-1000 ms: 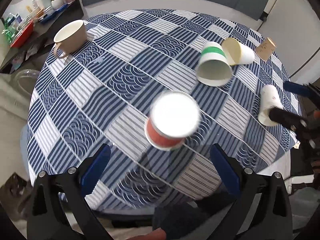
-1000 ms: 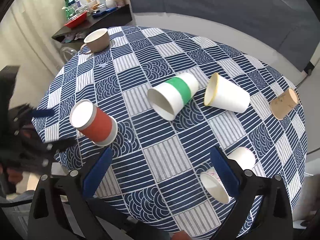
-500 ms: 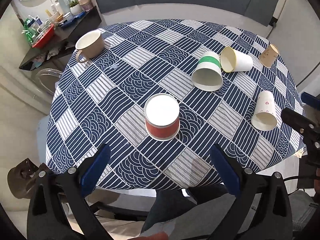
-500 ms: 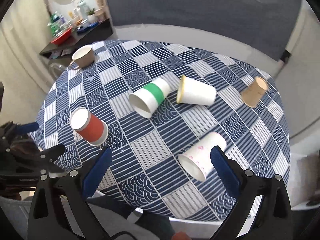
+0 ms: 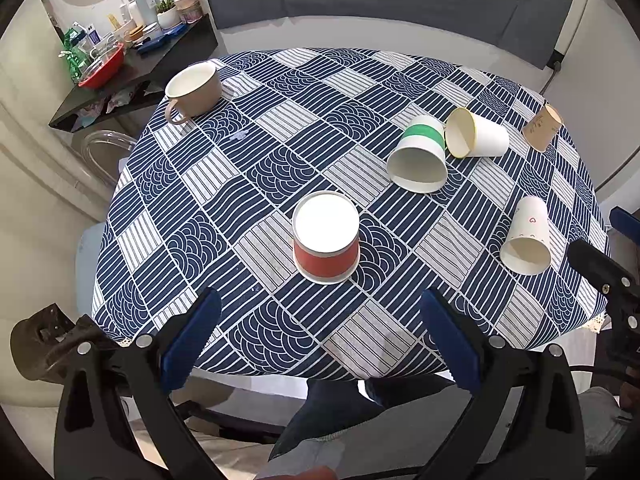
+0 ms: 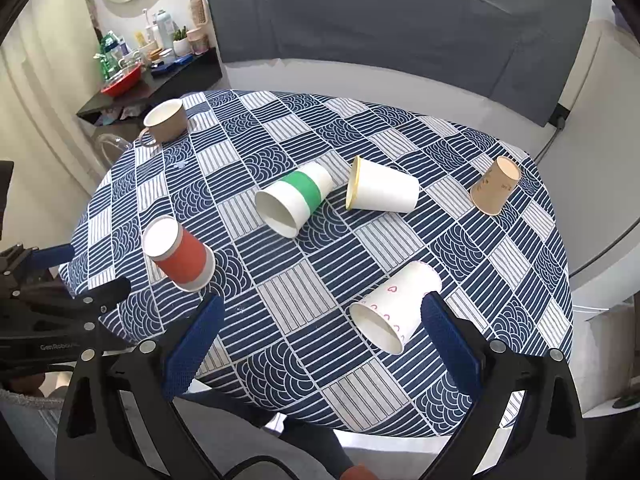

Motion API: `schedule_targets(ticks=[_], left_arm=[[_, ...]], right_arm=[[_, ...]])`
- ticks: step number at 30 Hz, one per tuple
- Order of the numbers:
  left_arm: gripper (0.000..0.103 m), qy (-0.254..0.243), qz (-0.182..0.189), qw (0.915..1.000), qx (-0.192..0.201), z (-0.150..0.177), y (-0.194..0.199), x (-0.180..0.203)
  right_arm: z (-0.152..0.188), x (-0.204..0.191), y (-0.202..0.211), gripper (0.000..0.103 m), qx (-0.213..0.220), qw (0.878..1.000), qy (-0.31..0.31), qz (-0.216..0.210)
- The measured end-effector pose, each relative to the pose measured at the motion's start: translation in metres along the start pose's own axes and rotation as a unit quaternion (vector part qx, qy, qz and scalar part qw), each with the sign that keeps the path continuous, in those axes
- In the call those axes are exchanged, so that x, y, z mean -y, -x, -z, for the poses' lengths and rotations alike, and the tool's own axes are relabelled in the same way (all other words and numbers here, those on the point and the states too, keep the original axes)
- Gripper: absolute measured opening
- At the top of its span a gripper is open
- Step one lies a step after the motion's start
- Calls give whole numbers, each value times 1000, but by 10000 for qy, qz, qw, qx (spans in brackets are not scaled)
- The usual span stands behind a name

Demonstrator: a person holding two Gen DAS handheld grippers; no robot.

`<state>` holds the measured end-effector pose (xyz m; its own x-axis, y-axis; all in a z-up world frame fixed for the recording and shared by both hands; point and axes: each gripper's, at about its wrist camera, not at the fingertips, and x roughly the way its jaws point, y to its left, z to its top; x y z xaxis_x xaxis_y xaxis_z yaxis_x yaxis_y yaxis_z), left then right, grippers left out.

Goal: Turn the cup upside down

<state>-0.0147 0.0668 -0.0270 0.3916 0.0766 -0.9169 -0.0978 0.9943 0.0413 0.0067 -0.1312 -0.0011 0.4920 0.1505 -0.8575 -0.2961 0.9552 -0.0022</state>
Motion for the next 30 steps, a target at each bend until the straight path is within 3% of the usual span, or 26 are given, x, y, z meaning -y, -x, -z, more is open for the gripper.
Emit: schedule_targets(ticks=[30], left_arm=[[97,-15,-9,10000,67,6,5,0]], right_arm=[[3,3,-3,95,-131,9997,-123,-162]])
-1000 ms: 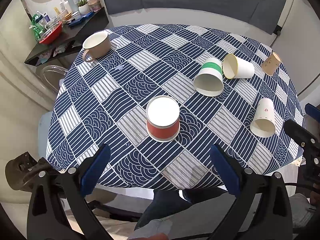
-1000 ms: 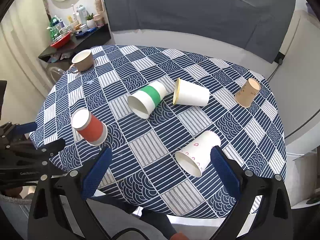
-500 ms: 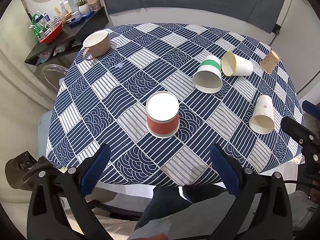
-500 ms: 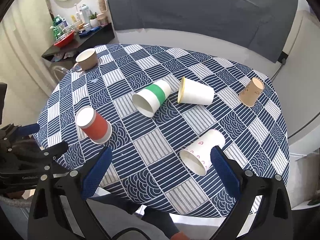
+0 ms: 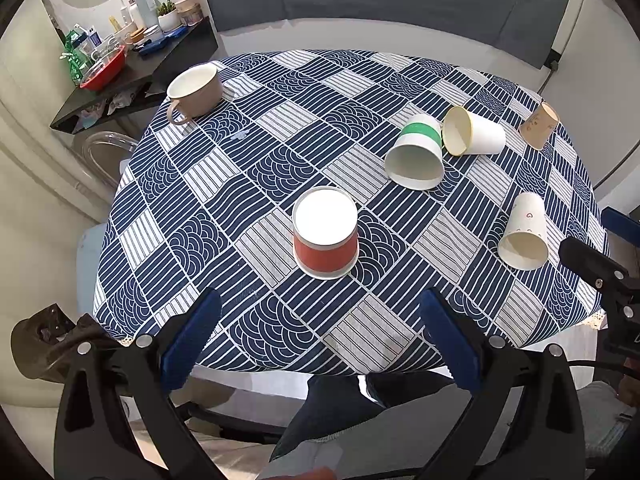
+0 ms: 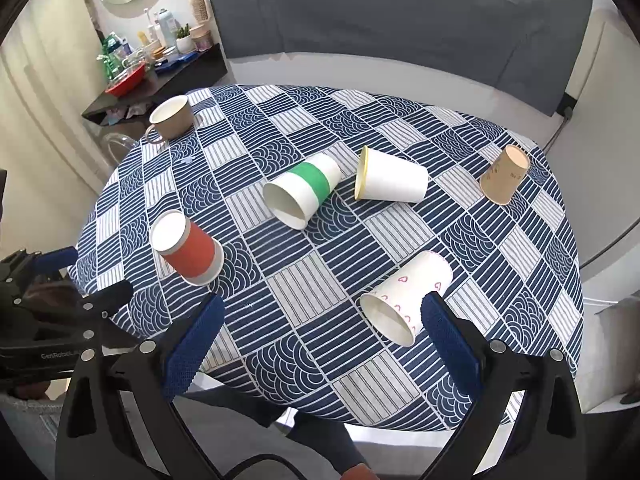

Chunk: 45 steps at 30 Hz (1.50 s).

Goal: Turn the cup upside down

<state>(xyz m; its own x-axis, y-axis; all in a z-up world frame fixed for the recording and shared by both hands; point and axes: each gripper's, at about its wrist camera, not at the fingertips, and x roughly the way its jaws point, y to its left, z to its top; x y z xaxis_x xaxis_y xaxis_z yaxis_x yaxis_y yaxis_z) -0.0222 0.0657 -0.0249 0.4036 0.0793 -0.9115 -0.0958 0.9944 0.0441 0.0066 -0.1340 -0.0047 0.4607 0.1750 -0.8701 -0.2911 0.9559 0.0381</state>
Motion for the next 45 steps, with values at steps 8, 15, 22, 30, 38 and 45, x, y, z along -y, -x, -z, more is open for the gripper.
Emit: schedule_targets(ticks=[8,15,22,30,38,45], left_arm=[[97,-60,-19,10000,-9,-2,-1,3],[97,-53,10,9999,-94,-2,-5,2],[97,-79,-40,9999,-89,-3,-5,2],[97,-61,12,10000,-33,-3,-4,2],[97,-80,32,10000,-17,-4,-4,2],[97,-165,70,9998,56,-4,-1,4]], right_arm=[[0,2,-2,95,-55,10000,-26,-22],[1,3,-4,95,-95,9999,-62,-30],[2,3,-5,95,-118,9999,-71,-39],[2,2,-4,95,-123,9999,-22,19],[1,3,-4,95,-111,9999,-32,37],[1,2,-5,95,-114,9999,-51,20]])
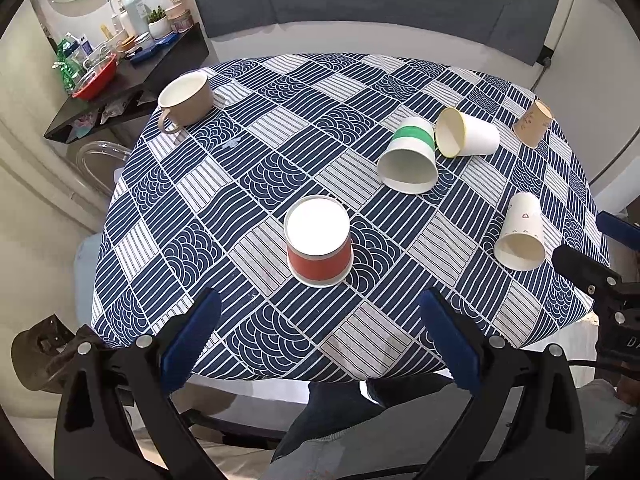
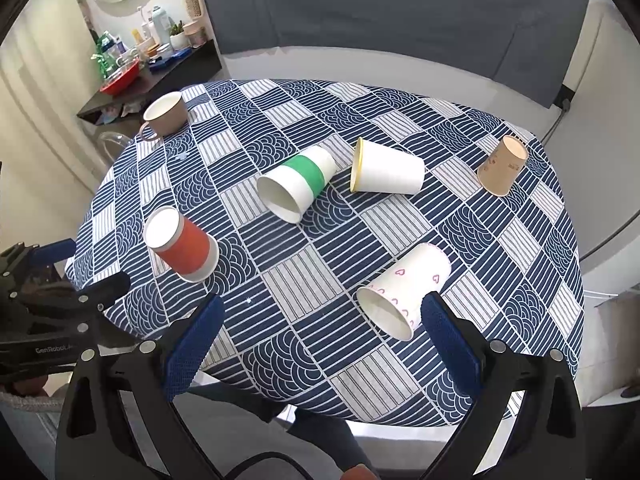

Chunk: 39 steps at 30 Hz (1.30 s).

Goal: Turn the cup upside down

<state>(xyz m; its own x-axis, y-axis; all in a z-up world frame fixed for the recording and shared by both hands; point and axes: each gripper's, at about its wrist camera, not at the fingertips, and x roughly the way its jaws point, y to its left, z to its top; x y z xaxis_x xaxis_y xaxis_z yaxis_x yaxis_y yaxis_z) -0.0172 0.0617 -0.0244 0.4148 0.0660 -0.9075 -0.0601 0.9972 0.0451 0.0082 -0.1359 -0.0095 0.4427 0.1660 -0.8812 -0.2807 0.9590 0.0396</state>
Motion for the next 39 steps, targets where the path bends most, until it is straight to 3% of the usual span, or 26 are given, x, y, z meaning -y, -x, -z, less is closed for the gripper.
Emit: schedule_targets(ticks=[39], left_arm=[[97,-60,-45,9999,-100,2,-3,6]], right_arm=[[2,4,-4,95,-109,9999,-96,-51]])
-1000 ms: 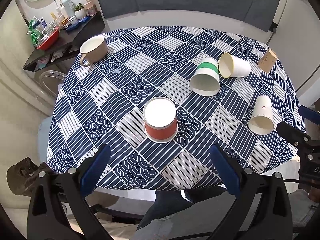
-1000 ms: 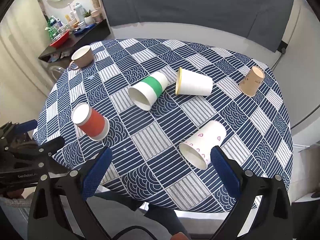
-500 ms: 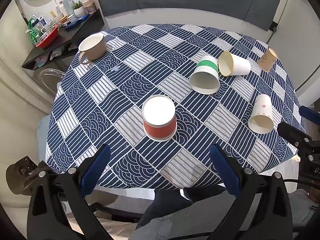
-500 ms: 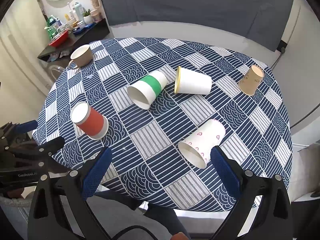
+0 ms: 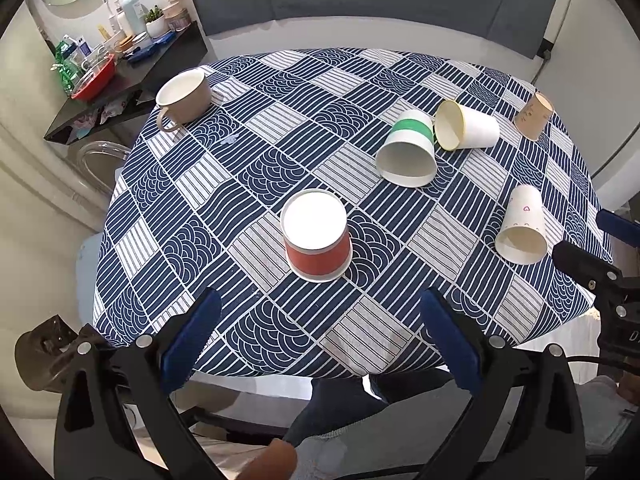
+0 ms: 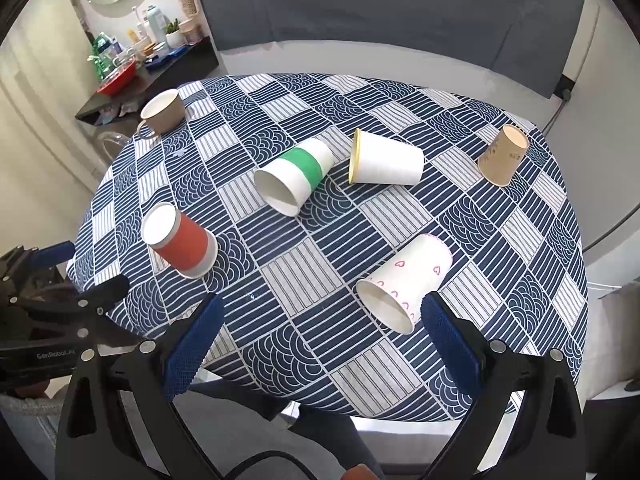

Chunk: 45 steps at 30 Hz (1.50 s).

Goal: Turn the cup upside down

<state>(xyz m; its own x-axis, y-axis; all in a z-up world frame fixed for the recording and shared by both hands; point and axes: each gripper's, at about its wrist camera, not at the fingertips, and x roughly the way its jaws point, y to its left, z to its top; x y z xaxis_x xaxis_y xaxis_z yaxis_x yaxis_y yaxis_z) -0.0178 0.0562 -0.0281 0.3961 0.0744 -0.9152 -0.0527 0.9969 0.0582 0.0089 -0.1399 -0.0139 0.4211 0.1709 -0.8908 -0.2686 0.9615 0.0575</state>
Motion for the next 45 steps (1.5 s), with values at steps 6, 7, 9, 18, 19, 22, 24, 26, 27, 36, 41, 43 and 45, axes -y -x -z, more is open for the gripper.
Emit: schedule_targets(ticks=[6,7,9,18,19,22,24,26,27,36,41,43,45], left_arm=[[97,86,53,9999,-1,-1,0,-3],[97,95,51,9999,-4,-1,0,-3],[97,85,47,10000,-19,-2,-1,-2],[97,129,94,9999,-41,-3,-3,-4],[97,132,99,9999,-47,-3,-3,-4],[97,129,101,9998,-71,-4,-4,-5],[97,126,100,9998,-81,-4,-5,-5],[97,125,88,9999,-71,-4,-5,-5],[97,125,88,9999,-69,-5,-6,-5],[97,104,83,9999,-71,-7,-7,-5],[97,53,70,10000,-43,-8,-6,-4],[97,41,77,9999,-52,-9,-7,-4],[97,38,51,10000,-56,-10,-8,-4]], right_arm=[[-1,2,0,95,2,10000,-42,-8],[-1,3,0,95,5,10000,-50,-7],[-2,3,-1,95,3,10000,-51,-7],[-3,2,-2,95,0,10000,-37,7],[-4,2,-2,95,0,10000,-37,6],[-4,2,-2,95,9,10000,-32,13],[-5,2,-2,95,4,10000,-24,12],[-5,2,-3,95,-4,10000,-25,17],[-5,2,-3,95,-1,10000,-26,19],[-6,2,-3,95,2,10000,-62,40],[-6,3,-4,95,-15,10000,-67,53],[-6,2,-4,95,-36,10000,-66,60],[-7,2,-5,95,-41,9999,-62,68]])
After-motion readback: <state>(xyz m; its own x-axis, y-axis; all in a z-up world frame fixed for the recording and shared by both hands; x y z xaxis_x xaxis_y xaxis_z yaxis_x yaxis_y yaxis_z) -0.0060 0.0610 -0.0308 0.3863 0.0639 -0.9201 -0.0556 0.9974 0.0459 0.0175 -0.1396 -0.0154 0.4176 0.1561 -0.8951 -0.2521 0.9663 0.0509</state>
